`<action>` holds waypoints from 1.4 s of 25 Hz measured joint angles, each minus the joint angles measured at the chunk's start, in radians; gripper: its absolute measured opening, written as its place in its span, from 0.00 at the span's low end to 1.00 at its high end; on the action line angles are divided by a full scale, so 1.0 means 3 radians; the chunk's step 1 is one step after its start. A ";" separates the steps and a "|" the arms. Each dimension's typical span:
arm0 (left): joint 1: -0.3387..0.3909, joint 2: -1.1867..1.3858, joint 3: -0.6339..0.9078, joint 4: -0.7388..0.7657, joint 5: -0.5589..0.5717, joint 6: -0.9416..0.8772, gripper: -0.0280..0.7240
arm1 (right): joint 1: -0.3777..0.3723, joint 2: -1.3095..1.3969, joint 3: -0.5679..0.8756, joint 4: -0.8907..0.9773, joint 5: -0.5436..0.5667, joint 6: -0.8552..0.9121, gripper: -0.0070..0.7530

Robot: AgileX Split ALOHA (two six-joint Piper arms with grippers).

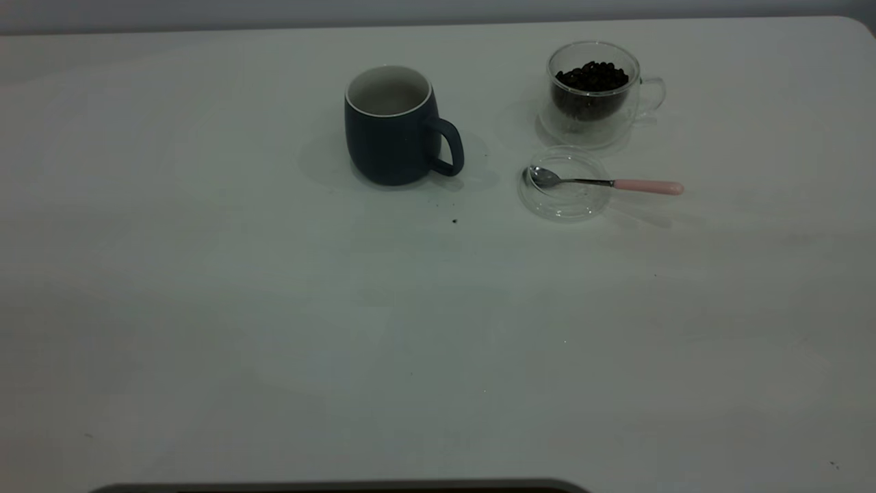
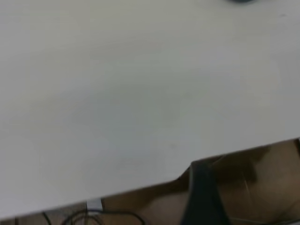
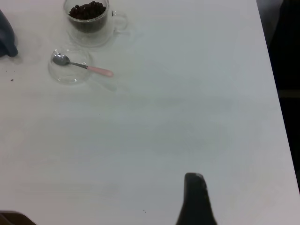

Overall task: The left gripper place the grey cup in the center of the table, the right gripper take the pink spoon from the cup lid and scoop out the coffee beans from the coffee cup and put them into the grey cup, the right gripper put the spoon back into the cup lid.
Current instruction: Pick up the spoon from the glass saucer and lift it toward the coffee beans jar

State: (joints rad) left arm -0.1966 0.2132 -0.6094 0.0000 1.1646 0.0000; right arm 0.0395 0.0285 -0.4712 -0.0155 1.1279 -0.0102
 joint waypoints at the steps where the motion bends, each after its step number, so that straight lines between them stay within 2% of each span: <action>1: 0.0096 -0.0060 0.0063 -0.0018 -0.0003 0.0000 0.79 | 0.0000 0.0000 0.0000 0.0000 0.0000 0.0000 0.78; 4: 0.0304 -0.0278 0.0206 -0.0023 -0.0030 0.0000 0.79 | 0.0000 0.0000 0.0000 0.0000 0.0000 0.0000 0.78; 8: 0.0434 -0.0524 0.0313 -0.0023 -0.0058 0.0104 0.79 | 0.0000 0.0000 0.0000 0.0000 0.0000 0.0000 0.78; 16: 0.0442 -0.0770 0.0409 -0.0031 -0.0082 0.0164 0.79 | 0.0000 0.0000 0.0000 0.0000 0.0000 0.0000 0.78; 35: 0.0442 -0.0770 0.0409 -0.0031 -0.0082 0.0167 0.79 | 0.0000 0.0000 0.0000 0.0000 0.0000 0.0000 0.78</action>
State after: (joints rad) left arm -0.0641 -0.0177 -0.4868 -0.0094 1.1400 0.0502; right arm 0.0395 0.0285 -0.4712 -0.0155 1.1279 -0.0102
